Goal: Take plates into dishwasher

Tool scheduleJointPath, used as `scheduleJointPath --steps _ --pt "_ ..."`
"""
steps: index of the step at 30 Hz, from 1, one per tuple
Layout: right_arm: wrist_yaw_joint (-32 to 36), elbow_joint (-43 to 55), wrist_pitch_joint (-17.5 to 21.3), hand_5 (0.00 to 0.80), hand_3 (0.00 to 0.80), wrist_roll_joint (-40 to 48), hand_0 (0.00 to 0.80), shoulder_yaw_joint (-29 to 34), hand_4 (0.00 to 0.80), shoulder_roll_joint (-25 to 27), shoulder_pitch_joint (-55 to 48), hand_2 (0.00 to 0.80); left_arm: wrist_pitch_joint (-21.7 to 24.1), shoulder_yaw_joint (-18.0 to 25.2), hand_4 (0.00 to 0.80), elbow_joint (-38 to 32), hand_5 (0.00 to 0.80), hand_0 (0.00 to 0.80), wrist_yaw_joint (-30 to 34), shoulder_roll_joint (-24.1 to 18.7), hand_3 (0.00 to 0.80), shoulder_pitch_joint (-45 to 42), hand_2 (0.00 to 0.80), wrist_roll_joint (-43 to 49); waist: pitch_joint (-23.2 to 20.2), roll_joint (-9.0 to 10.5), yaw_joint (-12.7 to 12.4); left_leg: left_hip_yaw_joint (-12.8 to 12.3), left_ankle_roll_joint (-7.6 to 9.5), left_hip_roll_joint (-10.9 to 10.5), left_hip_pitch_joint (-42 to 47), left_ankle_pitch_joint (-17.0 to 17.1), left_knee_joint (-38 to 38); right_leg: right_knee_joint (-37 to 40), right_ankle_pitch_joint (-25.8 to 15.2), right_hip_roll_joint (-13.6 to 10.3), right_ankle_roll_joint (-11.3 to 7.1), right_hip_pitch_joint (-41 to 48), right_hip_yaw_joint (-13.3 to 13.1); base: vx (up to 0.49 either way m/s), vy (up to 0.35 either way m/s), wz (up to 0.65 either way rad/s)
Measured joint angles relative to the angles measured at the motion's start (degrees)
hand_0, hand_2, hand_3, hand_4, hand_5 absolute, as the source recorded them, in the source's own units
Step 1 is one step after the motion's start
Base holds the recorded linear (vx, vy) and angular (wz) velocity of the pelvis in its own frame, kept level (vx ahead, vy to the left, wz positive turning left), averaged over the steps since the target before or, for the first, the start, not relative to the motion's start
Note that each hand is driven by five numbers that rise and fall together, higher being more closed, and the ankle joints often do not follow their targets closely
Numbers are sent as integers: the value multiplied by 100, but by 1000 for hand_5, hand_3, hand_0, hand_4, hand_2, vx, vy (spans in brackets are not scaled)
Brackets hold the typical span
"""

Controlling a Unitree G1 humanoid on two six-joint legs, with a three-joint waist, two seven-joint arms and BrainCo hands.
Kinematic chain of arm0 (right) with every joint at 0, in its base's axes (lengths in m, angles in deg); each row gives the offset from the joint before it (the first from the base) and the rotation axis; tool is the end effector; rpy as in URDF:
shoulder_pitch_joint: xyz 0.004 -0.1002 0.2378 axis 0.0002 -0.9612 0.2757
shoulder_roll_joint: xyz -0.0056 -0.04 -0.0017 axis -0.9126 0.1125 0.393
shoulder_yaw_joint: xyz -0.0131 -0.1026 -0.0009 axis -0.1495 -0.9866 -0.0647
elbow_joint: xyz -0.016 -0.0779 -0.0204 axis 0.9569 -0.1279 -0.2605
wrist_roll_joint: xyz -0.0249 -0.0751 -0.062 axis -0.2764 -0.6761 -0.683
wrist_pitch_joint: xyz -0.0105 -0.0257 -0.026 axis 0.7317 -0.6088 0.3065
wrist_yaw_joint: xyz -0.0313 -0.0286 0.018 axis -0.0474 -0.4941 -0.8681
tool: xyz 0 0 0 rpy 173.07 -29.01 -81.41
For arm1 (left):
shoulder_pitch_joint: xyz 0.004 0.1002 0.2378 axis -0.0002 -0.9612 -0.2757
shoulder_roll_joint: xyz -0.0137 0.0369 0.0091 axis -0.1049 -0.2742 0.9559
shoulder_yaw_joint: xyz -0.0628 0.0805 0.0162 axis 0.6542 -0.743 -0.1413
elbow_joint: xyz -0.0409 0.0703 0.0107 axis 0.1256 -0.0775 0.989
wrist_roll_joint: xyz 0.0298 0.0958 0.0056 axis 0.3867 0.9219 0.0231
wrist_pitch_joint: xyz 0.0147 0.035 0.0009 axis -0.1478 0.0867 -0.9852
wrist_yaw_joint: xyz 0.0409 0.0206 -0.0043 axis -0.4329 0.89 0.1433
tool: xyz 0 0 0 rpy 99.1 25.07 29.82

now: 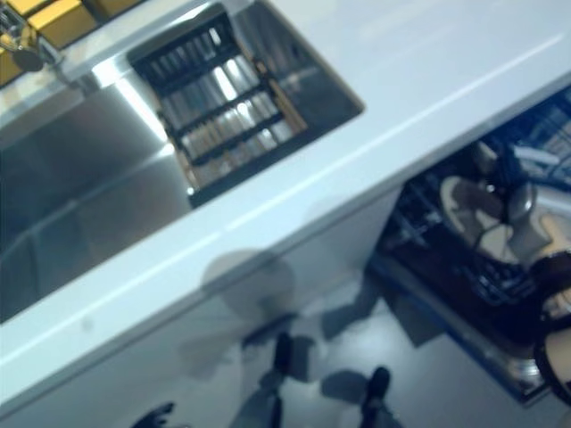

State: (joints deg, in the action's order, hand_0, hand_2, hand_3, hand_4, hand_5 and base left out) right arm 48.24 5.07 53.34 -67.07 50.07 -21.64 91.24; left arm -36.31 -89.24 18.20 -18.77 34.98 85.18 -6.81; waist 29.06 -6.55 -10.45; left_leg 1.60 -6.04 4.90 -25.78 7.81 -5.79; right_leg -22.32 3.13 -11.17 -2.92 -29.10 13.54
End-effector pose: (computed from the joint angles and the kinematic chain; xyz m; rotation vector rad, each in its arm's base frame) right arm 0.3058 -0.3279 0.3011 -1.4563 0.0600 -0.6376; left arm 0.1491 0.2684 -0.0524 0.5058 0.7235 -0.0740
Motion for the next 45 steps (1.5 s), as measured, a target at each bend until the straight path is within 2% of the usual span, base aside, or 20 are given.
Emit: scheduleJointPath --steps 6,8,11,13,14,20,34,42,45 --pt "-27 -10 -108 800 800 0 800 0 800 0 -7 800 -2 -1 0 -1 0 0 1 0 0 0 0 -35 0 0 2 -2 8 -2 19 6 -1 4 -8 -1 -6 20 -4 0 0 0" --pt "-27 -12 -120 568 568 0 568 0 568 0 -8 568 -2 -1 0 -1 0 0 1 0 0 0 0 -35 0 -1 3 -2 9 -3 24 7 -2 6 -9 -2 -7 28 -4 0 0 0" --pt "-42 -19 -160 314 314 0 314 1 314 0 -38 314 -2 -1 0 -1 0 0 1 0 0 0 0 -36 0 -1 2 -1 9 -5 48 8 0 13 -11 -2 -9 56 -1 0 0 0" --pt "-66 -72 -232 66 66 -1 66 3 66 0 -60 66 -4 -1 0 -2 0 0 0 0 0 1 0 -36 -1 -1 3 -1 9 -6 52 7 1 17 -12 -3 -11 61 -1 0 0 0" --pt "-80 -149 -262 0 0 -2 0 4 0 0 -80 0 -7 -2 0 -2 0 0 0 0 0 1 0 -36 -1 -1 5 -2 10 -6 52 7 1 18 -13 -3 -11 61 -2 0 0 0" --pt "-84 -393 -394 0 0 -2 0 29 0 0 -214 0 -31 -3 0 -1 0 0 -1 0 0 1 0 -38 -2 -6 21 -8 3 -4 55 12 17 32 -15 0 -13 60 -5 0 0 0" --pt "-104 -395 -379 0 0 -5 0 51 0 0 -228 0 -40 -4 0 1 0 0 -2 1 0 5 0 -41 -3 -11 29 -58 3 -8 114 29 76 126 -59 7 -33 106 -33 -14 4 0" --pt "-571 -322 -255 0 0 -3 0 263 0 5 -365 0 -69 -5 0 7 0 0 -9 6 0 14 0 -40 -8 -21 73 -115 17 53 280 42 121 612 -321 129 -56 452 -30 -24 18 -5" --pt "-679 -162 -217 0 0 1 0 309 0 34 -456 0 -117 -7 0 6 0 0 -18 6 0 17 0 -38 -7 -17 170 -143 51 57 443 53 225 836 -438 161 -82 654 -36 -5 6 -2"
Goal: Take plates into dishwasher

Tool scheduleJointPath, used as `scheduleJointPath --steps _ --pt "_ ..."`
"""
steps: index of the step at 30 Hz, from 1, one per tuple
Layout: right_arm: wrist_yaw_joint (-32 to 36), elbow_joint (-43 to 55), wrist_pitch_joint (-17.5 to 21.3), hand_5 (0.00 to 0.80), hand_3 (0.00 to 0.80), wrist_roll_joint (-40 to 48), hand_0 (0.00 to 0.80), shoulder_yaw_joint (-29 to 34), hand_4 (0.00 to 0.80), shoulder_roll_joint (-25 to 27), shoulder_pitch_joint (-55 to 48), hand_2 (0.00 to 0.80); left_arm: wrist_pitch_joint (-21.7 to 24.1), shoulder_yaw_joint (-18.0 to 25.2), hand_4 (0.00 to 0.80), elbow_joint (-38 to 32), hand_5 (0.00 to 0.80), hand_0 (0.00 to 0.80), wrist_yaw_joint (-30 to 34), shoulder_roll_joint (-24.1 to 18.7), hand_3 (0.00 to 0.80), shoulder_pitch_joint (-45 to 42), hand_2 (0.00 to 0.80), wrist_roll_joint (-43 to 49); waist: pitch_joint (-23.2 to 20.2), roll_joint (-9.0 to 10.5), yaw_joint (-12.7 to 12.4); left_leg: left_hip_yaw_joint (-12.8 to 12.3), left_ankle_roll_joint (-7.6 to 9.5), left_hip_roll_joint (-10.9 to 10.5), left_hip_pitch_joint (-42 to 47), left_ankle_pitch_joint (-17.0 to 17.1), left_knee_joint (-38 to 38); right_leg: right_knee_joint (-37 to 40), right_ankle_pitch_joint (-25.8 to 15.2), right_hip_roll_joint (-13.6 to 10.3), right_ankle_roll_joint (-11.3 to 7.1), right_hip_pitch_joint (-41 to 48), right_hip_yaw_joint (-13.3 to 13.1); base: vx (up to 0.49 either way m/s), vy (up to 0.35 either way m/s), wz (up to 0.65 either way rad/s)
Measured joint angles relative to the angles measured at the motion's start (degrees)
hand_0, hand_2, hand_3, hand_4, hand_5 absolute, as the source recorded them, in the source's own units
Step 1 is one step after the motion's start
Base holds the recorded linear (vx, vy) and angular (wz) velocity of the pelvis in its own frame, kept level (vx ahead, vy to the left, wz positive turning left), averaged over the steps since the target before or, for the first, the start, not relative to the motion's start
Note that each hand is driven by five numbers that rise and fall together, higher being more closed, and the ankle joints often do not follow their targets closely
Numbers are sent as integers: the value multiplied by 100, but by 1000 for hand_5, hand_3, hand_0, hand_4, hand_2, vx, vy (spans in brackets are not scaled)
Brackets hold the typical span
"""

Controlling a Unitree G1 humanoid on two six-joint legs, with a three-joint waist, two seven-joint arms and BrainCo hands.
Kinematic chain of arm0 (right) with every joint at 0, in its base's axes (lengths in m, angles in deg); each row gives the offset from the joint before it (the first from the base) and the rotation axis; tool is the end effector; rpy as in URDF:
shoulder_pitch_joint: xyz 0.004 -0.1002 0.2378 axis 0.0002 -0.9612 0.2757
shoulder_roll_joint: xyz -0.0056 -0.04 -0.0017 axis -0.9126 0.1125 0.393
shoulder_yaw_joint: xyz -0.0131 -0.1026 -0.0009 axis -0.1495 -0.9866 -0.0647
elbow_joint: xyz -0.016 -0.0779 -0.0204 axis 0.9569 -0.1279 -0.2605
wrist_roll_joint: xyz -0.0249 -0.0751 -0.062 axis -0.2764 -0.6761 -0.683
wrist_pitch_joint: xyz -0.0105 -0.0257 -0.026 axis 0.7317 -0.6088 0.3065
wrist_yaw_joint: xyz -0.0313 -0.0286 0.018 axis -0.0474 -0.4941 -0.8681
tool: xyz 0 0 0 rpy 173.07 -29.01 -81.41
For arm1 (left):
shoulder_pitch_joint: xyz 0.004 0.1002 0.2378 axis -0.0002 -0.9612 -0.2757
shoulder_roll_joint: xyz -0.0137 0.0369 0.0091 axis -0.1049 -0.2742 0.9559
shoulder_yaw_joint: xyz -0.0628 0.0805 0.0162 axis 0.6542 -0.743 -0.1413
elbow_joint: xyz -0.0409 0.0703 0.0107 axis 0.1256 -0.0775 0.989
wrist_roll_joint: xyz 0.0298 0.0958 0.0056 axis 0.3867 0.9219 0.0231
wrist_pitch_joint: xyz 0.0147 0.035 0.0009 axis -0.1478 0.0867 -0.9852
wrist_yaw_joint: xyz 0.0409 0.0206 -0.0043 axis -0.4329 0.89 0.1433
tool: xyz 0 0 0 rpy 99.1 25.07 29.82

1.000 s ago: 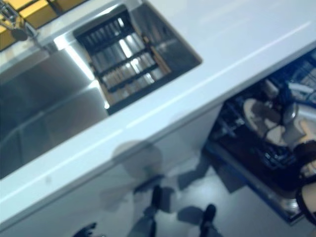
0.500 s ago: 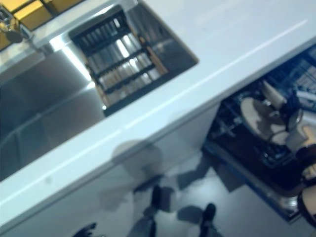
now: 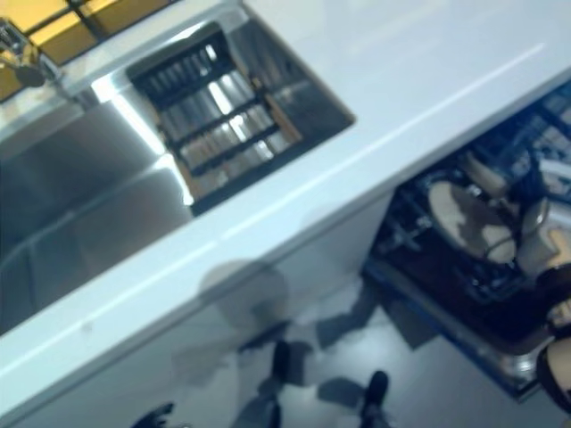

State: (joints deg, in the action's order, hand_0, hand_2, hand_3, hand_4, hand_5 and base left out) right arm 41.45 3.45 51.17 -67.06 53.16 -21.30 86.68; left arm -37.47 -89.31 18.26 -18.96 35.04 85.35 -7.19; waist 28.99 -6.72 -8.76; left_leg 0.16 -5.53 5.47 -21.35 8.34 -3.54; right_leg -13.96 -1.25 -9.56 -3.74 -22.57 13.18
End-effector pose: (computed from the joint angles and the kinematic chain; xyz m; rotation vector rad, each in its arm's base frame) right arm 0.2992 -0.3446 0.2824 -1.4412 0.0931 -0.7712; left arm 0.1493 0.2683 -0.0529 0.5017 0.7405 -0.0641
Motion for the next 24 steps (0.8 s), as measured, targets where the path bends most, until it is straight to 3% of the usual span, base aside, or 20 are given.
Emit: scheduleJointPath --steps 7,15,20,24 --pt "-172 43 131 0 0 30 0 463 0 320 -507 0 -46 6 0 9 0 0 -29 2 0 29 0 3 1 44 142 -101 55 27 531 25 262 672 -280 101 -45 682 -13 -3 11 -4" --pt "-416 370 275 0 0 449 0 1249 0 586 -1133 0 -104 14 0 193 0 0 -40 -3 0 51 0 60 -102 412 387 -363 67 28 1022 54 629 1543 -690 201 -86 1251 -174 -4 8 -14" --pt "-693 689 270 0 0 1696 0 2250 0 536 -1984 0 -163 19 0 274 0 0 -41 -18 0 174 0 83 -231 662 557 -570 52 37 1241 39 768 1663 -722 225 -94 1344 -344 -23 -5 -17" --pt "-911 791 261 0 0 2465 0 2718 0 325 -2236 0 -164 18 0 454 0 0 -36 -19 0 357 0 182 -286 697 725 -736 53 36 1379 30 831 1697 -753 227 -101 1368 -486 -54 15 -19"
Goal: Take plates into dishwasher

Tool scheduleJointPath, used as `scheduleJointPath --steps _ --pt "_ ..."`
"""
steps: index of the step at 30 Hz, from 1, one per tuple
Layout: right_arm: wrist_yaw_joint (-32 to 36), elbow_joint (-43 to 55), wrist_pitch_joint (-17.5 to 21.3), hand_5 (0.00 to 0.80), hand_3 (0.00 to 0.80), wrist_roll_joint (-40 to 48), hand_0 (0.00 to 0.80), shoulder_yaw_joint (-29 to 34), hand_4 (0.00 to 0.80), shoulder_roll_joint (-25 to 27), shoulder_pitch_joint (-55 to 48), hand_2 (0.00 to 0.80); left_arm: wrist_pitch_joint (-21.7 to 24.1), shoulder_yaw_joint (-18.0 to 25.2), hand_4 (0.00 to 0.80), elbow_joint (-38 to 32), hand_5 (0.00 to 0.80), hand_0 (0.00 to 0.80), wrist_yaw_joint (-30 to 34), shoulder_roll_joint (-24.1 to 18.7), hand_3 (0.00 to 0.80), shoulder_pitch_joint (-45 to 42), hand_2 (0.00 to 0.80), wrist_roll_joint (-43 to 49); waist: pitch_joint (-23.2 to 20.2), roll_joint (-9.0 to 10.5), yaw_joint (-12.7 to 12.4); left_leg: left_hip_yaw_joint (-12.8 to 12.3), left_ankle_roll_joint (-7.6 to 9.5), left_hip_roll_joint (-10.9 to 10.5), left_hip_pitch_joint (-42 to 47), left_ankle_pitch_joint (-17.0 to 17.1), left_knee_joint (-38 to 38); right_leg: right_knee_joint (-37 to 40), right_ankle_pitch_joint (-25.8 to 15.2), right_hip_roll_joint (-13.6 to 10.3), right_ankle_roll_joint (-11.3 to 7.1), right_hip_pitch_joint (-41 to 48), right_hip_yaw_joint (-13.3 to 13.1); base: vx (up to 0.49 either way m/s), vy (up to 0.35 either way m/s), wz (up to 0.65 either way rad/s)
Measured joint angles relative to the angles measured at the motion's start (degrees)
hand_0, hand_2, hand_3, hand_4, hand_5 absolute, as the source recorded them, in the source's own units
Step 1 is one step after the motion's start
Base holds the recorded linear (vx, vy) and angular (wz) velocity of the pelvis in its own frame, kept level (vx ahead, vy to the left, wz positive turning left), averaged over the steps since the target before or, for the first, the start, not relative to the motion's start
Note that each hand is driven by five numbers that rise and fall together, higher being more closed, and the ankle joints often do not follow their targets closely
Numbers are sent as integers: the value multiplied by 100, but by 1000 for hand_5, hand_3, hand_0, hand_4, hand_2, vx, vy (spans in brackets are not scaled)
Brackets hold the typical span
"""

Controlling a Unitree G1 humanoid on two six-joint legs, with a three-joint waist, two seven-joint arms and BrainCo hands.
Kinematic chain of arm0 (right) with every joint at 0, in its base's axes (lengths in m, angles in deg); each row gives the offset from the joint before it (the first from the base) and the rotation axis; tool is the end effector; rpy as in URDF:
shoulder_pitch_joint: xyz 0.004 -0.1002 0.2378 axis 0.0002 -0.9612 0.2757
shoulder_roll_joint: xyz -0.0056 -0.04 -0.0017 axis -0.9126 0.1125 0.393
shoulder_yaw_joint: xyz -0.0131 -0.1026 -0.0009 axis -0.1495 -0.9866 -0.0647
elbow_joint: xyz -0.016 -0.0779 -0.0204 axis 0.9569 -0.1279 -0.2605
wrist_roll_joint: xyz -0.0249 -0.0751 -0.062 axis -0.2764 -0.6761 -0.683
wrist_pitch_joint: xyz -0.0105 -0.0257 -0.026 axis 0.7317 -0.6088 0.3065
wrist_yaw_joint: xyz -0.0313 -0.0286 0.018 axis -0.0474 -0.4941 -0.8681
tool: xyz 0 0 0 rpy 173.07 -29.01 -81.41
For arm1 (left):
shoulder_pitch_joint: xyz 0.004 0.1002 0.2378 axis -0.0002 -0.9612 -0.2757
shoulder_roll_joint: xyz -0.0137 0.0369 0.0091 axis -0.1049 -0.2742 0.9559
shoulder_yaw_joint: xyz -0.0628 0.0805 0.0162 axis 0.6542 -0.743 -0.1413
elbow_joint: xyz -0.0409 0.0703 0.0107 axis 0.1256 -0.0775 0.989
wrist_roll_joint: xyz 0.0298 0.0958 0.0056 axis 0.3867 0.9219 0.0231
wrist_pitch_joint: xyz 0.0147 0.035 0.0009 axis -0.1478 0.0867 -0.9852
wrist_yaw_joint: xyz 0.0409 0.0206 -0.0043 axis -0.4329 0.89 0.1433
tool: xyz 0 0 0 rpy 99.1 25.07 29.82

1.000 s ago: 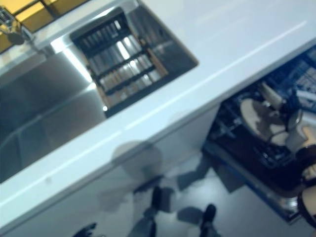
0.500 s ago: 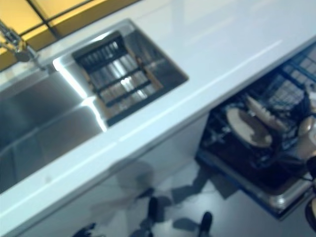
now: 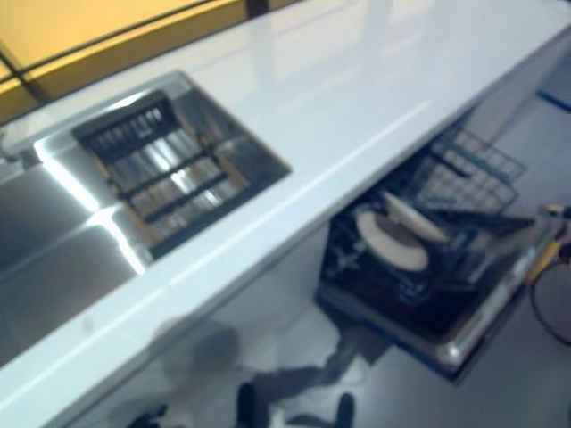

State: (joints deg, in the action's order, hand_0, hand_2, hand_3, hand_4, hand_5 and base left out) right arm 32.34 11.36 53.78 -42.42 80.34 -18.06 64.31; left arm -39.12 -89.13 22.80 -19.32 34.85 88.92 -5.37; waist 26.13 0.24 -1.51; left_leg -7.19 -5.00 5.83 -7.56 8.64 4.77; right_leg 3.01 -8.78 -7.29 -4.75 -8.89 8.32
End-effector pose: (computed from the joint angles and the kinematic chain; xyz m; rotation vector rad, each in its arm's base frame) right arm 0.2518 -0.3888 0.2517 -0.8644 0.0016 -0.9471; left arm 0.1588 0.2753 -0.0514 0.5493 0.7797 -0.0328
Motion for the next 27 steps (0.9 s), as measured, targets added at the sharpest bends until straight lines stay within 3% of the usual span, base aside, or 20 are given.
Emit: scheduleJointPath --steps 3,7,11,14,22,27 --pt "-208 37 -2 0 0 534 0 228 0 -344 -23 0 5 -36 0 54 0 0 -9 79 0 2 0 -1 -86 -15 213 -96 1 -10 0 -11 4 150 -100 3 -5 2 -104 -77 42 -21" --pt "-497 74 -11 0 0 1374 0 438 0 -805 -102 0 -10 -82 0 146 0 0 -35 256 0 41 0 -4 -200 -194 401 -275 8 -21 -4 -25 11 180 -164 2 -9 -119 -301 -57 55 -25" --pt "-558 75 43 0 0 2148 0 574 0 -1171 -298 0 -7 -232 0 228 0 0 -72 505 0 29 0 -9 -404 -542 543 -390 15 -33 -1 -63 16 182 -179 0 -25 -202 -450 -15 36 -18" --pt "-459 60 400 0 0 2903 0 655 0 -1454 -541 0 1 -265 0 227 0 0 -79 704 0 42 0 -13 -490 -823 678 -418 9 -36 4 -84 17 182 -196 8 -31 -257 -539 -31 -16 -15" --pt "131 -182 1104 0 0 4006 0 671 0 -2063 -627 0 128 -548 0 303 0 0 -83 752 0 274 0 -16 -361 -1132 720 -548 -10 -37 -5 -99 41 206 -234 -10 -30 -408 -585 -44 -33 -15" --pt "503 -327 1269 0 0 4259 0 667 0 -2246 -601 0 135 -697 0 299 0 0 -86 807 0 368 0 -27 -238 -1391 714 -535 -22 -45 -114 -111 40 203 -277 -19 -41 -550 -563 -34 -9 -6"
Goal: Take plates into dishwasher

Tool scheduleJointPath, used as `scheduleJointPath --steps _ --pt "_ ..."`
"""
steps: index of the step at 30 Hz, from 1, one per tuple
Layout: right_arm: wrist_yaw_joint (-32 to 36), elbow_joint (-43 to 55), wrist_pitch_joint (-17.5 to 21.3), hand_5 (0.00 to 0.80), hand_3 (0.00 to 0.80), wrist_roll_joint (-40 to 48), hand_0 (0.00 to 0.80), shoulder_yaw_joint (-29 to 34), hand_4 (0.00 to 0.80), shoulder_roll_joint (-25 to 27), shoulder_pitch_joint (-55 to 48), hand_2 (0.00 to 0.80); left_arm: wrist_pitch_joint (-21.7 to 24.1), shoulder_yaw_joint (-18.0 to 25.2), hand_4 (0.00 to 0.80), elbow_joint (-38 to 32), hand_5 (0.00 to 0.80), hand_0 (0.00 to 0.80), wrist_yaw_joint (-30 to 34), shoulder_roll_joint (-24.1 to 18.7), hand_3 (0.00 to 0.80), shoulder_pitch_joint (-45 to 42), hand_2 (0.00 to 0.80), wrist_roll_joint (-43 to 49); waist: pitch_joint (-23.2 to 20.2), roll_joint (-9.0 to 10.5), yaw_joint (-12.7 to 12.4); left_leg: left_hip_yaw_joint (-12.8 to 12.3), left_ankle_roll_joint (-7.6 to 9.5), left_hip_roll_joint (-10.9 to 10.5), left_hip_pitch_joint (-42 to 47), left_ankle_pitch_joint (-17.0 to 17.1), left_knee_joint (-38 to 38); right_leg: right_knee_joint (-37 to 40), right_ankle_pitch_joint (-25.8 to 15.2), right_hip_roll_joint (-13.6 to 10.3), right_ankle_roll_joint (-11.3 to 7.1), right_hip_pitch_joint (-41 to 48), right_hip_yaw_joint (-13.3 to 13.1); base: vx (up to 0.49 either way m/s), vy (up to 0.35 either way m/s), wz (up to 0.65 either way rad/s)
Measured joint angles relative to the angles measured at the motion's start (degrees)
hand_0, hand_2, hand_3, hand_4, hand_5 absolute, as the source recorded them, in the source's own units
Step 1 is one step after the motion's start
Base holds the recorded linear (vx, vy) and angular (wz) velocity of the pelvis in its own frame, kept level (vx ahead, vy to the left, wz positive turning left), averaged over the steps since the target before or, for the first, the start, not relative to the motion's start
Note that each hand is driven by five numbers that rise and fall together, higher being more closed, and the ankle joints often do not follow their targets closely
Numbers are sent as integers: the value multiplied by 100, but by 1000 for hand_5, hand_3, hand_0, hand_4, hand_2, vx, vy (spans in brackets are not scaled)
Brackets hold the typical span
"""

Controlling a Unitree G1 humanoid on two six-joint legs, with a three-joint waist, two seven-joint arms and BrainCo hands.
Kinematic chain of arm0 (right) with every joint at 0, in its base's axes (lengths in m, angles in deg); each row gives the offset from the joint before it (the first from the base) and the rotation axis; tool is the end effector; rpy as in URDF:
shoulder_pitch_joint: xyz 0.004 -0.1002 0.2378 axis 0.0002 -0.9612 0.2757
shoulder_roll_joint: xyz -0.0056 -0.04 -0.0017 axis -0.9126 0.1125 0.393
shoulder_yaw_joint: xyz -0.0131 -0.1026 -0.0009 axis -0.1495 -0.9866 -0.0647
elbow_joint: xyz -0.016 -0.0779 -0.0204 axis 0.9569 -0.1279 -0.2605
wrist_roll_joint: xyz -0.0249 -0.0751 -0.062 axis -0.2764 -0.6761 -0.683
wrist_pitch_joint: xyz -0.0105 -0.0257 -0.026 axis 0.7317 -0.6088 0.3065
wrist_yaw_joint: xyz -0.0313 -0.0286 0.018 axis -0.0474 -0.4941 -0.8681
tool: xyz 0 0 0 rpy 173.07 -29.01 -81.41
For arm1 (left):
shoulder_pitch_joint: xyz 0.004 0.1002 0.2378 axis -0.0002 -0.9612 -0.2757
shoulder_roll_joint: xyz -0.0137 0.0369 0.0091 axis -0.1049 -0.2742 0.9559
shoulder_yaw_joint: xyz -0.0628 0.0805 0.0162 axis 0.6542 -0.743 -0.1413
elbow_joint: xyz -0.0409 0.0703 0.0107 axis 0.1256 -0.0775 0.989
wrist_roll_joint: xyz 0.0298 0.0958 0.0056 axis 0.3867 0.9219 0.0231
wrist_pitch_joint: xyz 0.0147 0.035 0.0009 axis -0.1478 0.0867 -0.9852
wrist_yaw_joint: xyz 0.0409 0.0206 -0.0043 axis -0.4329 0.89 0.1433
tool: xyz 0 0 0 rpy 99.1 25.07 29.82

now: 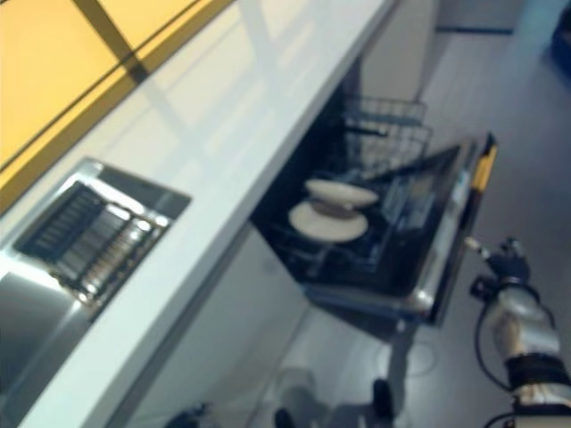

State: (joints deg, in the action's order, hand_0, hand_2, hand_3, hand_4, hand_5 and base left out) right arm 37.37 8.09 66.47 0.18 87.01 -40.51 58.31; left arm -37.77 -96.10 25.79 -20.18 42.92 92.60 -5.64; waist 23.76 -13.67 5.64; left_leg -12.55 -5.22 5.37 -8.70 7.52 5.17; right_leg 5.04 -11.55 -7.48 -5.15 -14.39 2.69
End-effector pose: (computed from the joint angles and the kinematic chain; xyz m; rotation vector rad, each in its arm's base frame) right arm 0.2835 -0.3355 0.1492 0.1975 -0.0267 -0.5798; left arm 0.1696 0.2202 -0.0685 0.4907 0.7517 -0.1846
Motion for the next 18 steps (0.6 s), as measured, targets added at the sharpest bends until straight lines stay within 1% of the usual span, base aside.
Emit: scheduleJointPath --steps 1,4,6,10,13,18 --pt "85 -72 -1 0 0 6 0 -14 0 -59 -1 0 -1 2 0 14 0 0 -1 40 0 41 0 -1 50 -49 -1 1 -23 0 -7 17 -15 -13 -9 2 1 -8 2 0 0 0" --pt "337 -93 -6 0 0 34 0 -152 0 -187 7 0 -4 2 0 7 0 0 4 74 0 100 0 -1 63 -67 -12 5 -27 -1 -29 15 -14 -13 -6 2 4 -41 3 -10 -7 -1" --pt "429 -90 13 0 0 37 0 -143 0 -278 42 0 -6 5 0 5 0 0 13 75 0 128 0 -1 71 -56 -16 10 -28 -1 -63 16 -14 -14 -6 2 4 -72 11 0 0 0" --pt "608 -92 -1 0 0 34 0 -201 0 -283 69 0 -18 7 0 9 0 0 16 75 0 168 0 0 118 -1 -9 11 -28 7 -75 18 -15 -15 -22 8 24 -86 23 0 0 0" --pt "754 -92 -10 0 0 33 0 -271 0 -276 72 0 -18 8 0 15 0 0 20 76 0 235 0 1 147 40 4 11 -31 29 -74 18 -14 -15 -13 6 13 -87 126 0 0 0" --pt "953 -91 -17 0 0 16 0 -369 0 -239 73 0 -22 9 0 16 0 0 23 94 0 269 0 5 150 45 52 14 -36 42 -72 22 -15 -16 -26 10 31 -84 195 0 0 0"
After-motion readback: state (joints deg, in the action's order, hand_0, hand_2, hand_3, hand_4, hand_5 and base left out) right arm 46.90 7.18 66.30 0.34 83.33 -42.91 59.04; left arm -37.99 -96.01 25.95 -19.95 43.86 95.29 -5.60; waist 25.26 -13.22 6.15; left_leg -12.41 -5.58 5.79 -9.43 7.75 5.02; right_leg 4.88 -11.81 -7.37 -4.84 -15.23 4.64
